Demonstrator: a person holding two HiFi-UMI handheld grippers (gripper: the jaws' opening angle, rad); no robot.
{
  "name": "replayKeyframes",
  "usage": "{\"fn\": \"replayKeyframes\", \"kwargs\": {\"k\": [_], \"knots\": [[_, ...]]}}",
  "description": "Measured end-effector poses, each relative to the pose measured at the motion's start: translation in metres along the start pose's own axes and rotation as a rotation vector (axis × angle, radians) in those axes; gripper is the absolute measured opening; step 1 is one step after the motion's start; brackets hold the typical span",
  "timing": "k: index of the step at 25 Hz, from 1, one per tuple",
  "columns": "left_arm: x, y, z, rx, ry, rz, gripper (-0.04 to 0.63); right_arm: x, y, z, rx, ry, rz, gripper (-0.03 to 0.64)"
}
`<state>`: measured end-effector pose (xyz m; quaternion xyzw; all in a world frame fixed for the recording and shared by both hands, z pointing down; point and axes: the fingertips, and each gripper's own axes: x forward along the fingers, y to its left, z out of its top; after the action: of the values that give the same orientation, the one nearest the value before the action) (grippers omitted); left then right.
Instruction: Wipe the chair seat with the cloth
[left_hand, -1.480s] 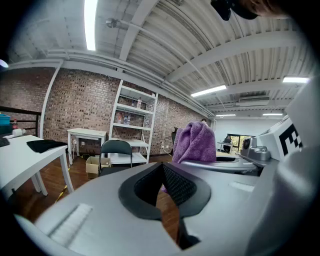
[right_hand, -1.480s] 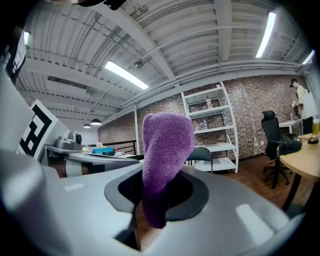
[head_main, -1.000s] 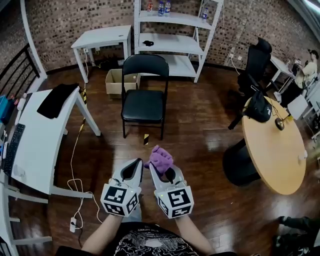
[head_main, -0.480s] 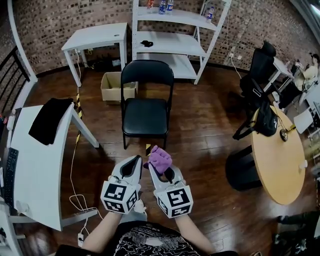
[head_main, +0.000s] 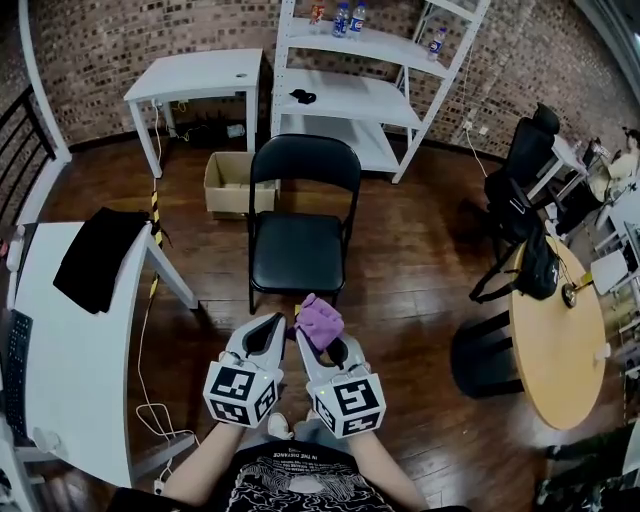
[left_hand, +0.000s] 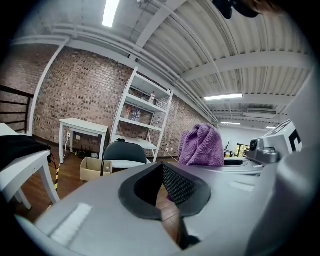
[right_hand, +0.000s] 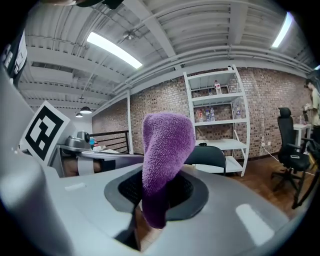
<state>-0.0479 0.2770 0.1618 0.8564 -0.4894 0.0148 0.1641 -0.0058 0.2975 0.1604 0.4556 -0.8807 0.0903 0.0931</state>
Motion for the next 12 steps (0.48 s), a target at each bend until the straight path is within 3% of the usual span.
{"fn": "replayKeyframes", "kwargs": {"k": [12], "knots": [[0.055,0.052,0.017,-0.006,0.001,0.050,0.005,0.077,-0.036,0.016,-0.002,-0.003,0.041,0.084]]}}
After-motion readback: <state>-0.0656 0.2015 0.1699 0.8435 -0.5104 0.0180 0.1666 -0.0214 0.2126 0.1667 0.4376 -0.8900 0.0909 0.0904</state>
